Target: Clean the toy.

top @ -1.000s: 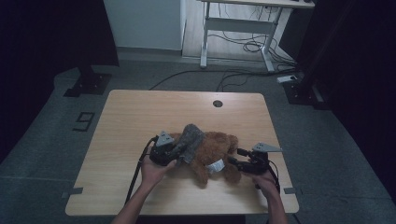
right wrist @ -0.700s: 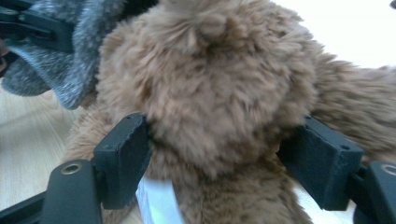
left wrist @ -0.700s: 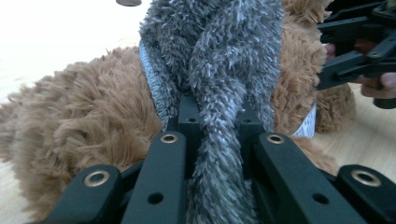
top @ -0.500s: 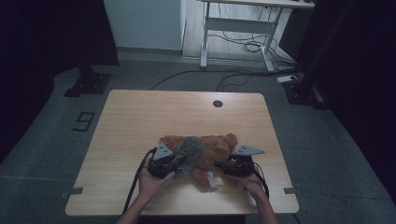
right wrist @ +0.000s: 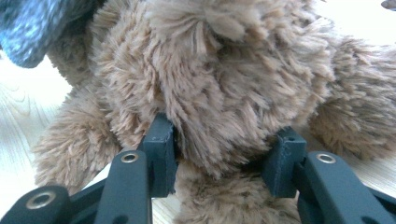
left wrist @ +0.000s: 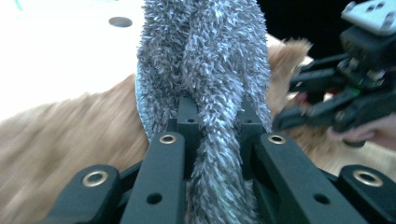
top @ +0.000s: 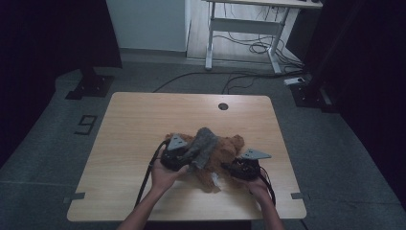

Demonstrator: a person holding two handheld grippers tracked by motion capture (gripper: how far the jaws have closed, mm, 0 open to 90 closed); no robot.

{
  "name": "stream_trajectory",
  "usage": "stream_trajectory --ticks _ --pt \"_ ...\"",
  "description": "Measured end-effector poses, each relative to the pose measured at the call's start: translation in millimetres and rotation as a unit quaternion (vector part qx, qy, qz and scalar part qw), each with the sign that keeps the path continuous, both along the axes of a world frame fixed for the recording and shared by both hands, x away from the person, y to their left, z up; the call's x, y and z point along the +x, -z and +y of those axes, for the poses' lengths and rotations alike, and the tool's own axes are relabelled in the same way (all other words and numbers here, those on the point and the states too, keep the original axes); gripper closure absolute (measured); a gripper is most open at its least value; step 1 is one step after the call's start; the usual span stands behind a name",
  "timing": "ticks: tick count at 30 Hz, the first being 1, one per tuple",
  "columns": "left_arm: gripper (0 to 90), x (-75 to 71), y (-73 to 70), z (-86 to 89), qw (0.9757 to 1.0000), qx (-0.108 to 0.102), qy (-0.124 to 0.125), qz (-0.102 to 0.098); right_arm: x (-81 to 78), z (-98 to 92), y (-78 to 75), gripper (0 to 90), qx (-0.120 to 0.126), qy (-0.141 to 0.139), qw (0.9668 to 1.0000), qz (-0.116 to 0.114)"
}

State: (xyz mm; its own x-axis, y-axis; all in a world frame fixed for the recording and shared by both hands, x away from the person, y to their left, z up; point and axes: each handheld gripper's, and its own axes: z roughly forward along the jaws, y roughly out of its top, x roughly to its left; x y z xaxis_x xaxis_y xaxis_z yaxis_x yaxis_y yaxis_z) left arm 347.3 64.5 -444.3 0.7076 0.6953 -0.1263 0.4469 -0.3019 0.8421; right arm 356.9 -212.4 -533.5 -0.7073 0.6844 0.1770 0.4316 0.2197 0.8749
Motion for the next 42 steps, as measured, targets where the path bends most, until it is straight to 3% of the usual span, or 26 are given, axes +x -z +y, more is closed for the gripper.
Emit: stream_trajectory --ticks 4,7,11,17,21,25,30,34,39,42 --pt "77.2 9.8 -6.1 -41.1 0.9995 0.01 0.029 0.006 -0.4 -1.4 0.6 53.3 0.004 -0.002 1.0 0.001" --pt "77.0 18.0 -5.7 -71.2 0.9983 0.045 0.037 0.006 -0.3 -2.0 1.3 53.3 0.007 -0.001 1.0 0.001" --pt "77.0 25.9 1.1 -78.6 0.9976 0.063 0.026 0.012 0.2 -3.4 2.8 56.3 0.004 0.007 1.0 0.006" --pt "76.8 26.3 -5.2 -47.4 0.9976 0.069 0.002 0.008 0.2 -3.6 2.5 60.1 -0.001 0.005 1.0 0.002" --pt "77.3 24.1 -10.6 -12.5 0.9964 0.081 -0.028 0.005 0.8 -4.6 2.9 60.2 0.005 0.006 1.0 0.005" --pt "77.5 22.5 -11.0 23.6 0.9948 0.079 -0.064 0.0 0.9 -5.1 3.3 60.0 0.007 0.005 0.9999 0.007" --pt "77.8 21.9 -7.9 60.2 0.9942 0.061 -0.088 0.01 0.5 -5.4 3.5 60.0 0.009 0.004 0.9999 0.007" --pt "78.2 24.3 1.4 83.1 0.992 0.054 -0.112 0.022 0.5 -5.7 3.7 60.0 0.009 0.004 0.9999 0.008" --pt "78.5 28.5 21.1 98.8 0.9905 0.039 -0.122 0.05 0.6 -5.7 4.1 60.1 0.01 0.001 0.9999 0.01" --pt "78.5 29.8 32.8 107.9 0.9884 0.038 -0.133 0.062 0.8 -5.9 4.4 60.0 0.012 0.001 0.9999 0.011"
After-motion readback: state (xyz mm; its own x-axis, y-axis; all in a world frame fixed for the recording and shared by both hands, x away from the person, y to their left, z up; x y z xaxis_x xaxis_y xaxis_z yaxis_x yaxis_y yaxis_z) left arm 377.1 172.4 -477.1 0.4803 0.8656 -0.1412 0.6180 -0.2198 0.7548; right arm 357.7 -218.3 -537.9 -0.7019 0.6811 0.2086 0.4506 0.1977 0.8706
